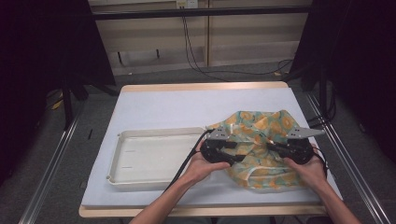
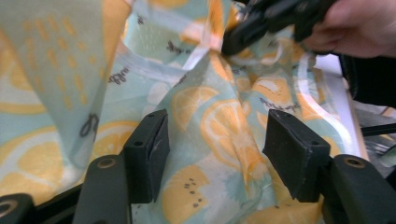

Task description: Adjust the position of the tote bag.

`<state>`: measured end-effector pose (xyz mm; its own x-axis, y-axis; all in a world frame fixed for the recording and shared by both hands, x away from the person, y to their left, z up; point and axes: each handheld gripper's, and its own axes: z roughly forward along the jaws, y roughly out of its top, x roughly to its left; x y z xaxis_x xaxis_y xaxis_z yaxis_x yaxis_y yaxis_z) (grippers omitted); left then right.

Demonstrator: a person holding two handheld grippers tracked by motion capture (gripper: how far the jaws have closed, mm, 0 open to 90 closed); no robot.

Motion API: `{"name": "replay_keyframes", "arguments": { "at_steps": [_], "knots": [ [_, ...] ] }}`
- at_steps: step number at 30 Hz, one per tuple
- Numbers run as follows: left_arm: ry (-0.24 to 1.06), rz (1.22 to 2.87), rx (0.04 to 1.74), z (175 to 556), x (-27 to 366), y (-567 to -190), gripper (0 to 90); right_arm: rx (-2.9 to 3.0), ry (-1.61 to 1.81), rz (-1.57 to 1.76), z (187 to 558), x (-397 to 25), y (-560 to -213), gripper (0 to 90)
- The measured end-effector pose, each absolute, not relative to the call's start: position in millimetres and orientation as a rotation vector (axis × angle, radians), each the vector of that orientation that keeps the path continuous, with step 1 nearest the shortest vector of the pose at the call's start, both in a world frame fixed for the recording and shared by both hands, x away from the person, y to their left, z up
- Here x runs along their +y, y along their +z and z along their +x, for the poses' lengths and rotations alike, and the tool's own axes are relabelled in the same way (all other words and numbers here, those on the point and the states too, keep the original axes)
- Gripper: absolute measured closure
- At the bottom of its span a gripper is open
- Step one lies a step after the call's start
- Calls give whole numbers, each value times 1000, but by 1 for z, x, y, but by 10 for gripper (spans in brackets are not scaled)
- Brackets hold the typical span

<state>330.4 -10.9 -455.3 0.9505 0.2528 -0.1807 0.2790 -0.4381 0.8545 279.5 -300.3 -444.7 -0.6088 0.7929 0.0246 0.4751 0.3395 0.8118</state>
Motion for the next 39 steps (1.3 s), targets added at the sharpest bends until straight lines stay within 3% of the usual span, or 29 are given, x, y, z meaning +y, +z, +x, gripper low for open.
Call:
{"name": "replay_keyframes", "arguments": {
  "at_steps": [8,16,18,22,25,31,34,39],
  "knots": [
    [-37,2050,376,329,-9,-456,399,2092,1317,1090,292,-309,-396,889],
    [-32,2093,358,327,-12,-459,405,2028,1357,1109,325,-307,-373,891],
    [-28,2133,347,325,-13,-458,458,2014,1352,1124,334,-306,-369,891],
    [-20,2178,310,324,-12,-457,748,2001,1354,1143,352,-305,-365,891],
    [-55,2155,317,326,-9,-455,889,1988,1363,1161,361,-304,-365,891],
    [-92,2016,316,330,8,-430,900,2030,1353,1196,376,-304,-377,882],
    [-76,1958,346,336,19,-420,900,2066,1340,1210,378,-302,-389,824],
    [-82,1925,367,342,27,-415,900,2073,1335,1236,371,-306,-397,580]
  ]
}}
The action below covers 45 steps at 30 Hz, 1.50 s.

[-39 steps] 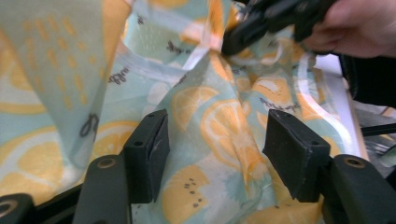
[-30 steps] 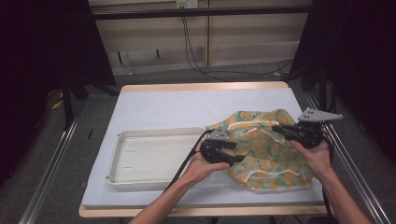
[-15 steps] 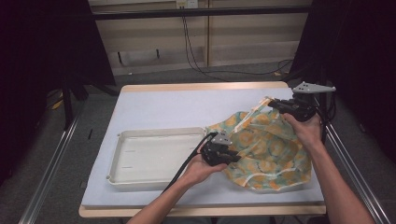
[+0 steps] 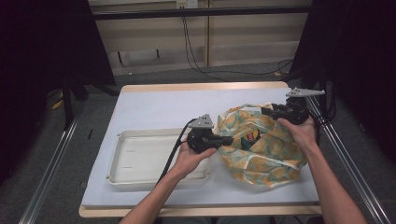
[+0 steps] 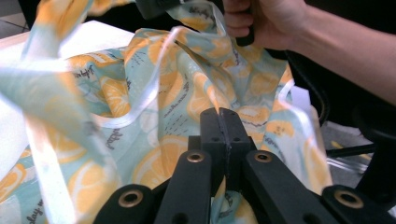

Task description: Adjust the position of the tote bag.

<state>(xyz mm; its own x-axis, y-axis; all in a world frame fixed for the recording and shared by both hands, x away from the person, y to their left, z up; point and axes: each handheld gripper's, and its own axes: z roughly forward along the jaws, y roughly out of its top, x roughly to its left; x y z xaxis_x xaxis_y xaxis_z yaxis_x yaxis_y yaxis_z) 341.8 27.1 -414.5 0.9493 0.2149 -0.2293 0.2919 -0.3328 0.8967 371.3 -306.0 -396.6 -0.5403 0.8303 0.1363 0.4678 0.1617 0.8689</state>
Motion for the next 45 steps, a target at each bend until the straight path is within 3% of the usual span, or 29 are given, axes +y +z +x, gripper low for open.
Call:
{"name": "replay_keyframes", "arguments": {
  "at_steps": [4,11,15,22,24,29,33,36,38,40,45],
  "knots": [
    [-75,1922,372,342,27,-415,900,2066,1350,1232,362,-314,-391,420],
    [-75,1909,402,347,30,-417,900,2004,1421,1200,341,-329,-370,290],
    [-68,1907,403,348,30,-416,900,1969,1444,1190,332,-335,-364,291],
    [-70,1876,424,352,32,-415,900,2117,1466,1055,312,-305,-362,457],
    [-67,1862,432,351,33,-412,900,2148,1459,1038,310,-295,-366,450],
    [-57,1858,410,350,35,-406,900,2212,1379,1023,314,-280,-386,315],
    [-57,1836,416,346,37,-401,900,2251,1276,1028,322,-275,-403,311],
    [-36,1844,403,346,40,-399,900,2229,1209,1063,331,-280,-411,563],
    [-24,1849,415,347,44,-399,900,2202,1213,1104,336,-287,-411,824],
    [14,1872,417,349,49,-398,900,2175,1255,1128,341,-297,-408,895],
    [16,1891,414,349,51,-401,900,2144,1322,1135,350,-311,-394,900]
  ]
}}
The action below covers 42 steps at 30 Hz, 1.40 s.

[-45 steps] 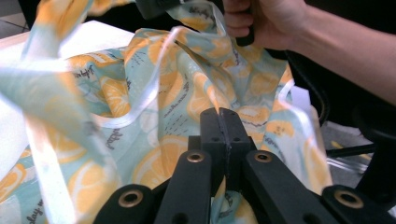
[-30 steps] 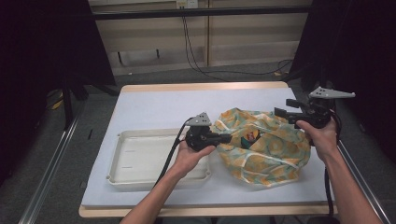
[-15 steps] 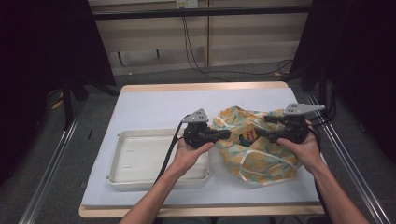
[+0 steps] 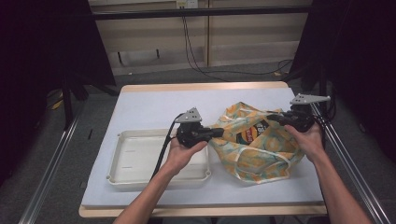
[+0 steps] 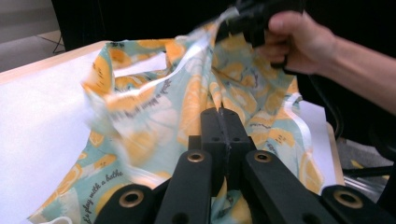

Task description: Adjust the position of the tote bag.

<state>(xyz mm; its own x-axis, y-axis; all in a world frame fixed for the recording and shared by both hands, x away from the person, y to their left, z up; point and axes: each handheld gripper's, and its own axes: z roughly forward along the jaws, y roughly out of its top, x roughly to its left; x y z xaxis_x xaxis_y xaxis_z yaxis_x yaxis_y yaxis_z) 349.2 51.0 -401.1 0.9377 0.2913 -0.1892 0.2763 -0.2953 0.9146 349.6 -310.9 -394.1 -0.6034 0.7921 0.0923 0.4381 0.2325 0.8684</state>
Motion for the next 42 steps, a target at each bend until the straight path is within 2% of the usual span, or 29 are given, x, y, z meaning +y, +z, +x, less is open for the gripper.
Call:
{"name": "replay_keyframes", "arguments": {
  "at_steps": [4,8,12,13,14,16,19,26,27,31,33,35,38,40,42],
  "knots": [
    [27,1894,452,354,50,-406,900,2107,1334,1150,358,-313,-386,870],
    [20,1889,463,361,48,-410,897,2081,1361,1187,374,-312,-386,898],
    [11,1896,491,366,45,-415,846,2082,1353,1236,393,-309,-397,868],
    [6,1896,497,367,45,-417,841,2082,1352,1254,398,-309,-401,836],
    [3,1900,501,368,44,-418,809,2073,1337,1283,403,-309,-406,775],
    [20,1920,517,368,43,-420,754,2084,1295,1315,409,-308,-414,734],
    [24,1924,530,370,45,-423,674,2121,1210,1353,414,-307,-428,598],
    [20,1905,527,365,56,-424,631,2087,1287,1332,391,-316,-421,385],
    [20,1900,525,365,56,-423,634,2088,1299,1310,385,-316,-417,361],
    [17,1929,489,364,54,-422,810,2054,1315,1269,367,-316,-399,282],
    [12,1938,473,363,52,-421,896,2031,1371,1249,358,-316,-389,288],
    [9,1924,469,362,50,-420,900,2033,1369,1228,351,-314,-383,317],
    [4,1901,478,361,50,-417,900,2094,1436,1157,338,-306,-383,462],
    [7,1896,464,358,49,-412,897,2167,1426,1126,334,-297,-390,521],
    [-6,1884,443,353,47,-408,869,2225,1383,1102,335,-289,-395,541]
  ]
}}
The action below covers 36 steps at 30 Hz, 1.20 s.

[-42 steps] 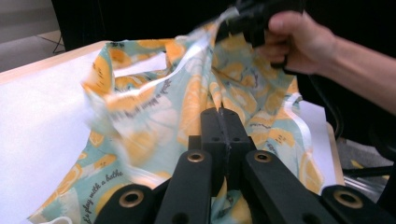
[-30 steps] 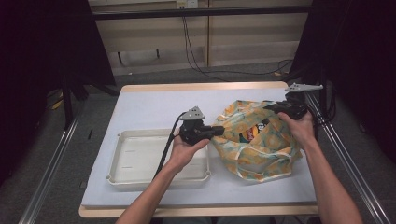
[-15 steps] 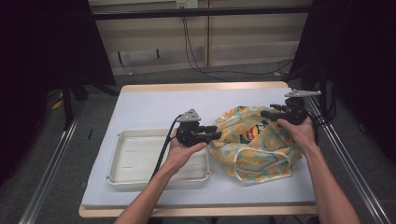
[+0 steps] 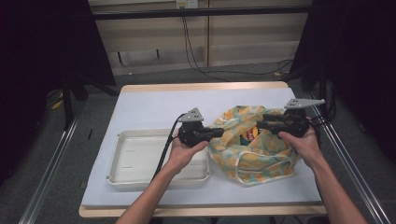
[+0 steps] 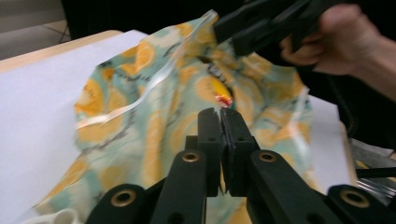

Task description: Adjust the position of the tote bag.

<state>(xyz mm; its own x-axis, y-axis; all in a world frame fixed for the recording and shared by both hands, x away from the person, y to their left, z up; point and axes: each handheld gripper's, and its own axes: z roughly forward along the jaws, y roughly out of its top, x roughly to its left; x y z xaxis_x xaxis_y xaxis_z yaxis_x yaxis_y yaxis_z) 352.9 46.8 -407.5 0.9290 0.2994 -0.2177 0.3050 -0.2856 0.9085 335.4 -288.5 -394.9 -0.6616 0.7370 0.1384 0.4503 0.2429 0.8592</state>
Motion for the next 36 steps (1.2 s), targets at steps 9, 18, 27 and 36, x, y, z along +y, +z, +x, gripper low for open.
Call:
{"name": "replay_keyframes", "arguments": {
  "at_steps": [9,18,27,36],
  "knots": [
    [-94,1915,322,326,17,-404,792,2302,1261,1061,353,-263,-412,350],
    [-105,1993,364,327,-4,-419,629,2357,1173,1015,367,-251,-424,367],
    [-87,2059,389,332,-13,-424,499,2336,1159,1016,376,-252,-424,815],
    [-87,2109,338,331,-30,-429,421,2248,1293,1106,396,-260,-410,900]
  ]
}}
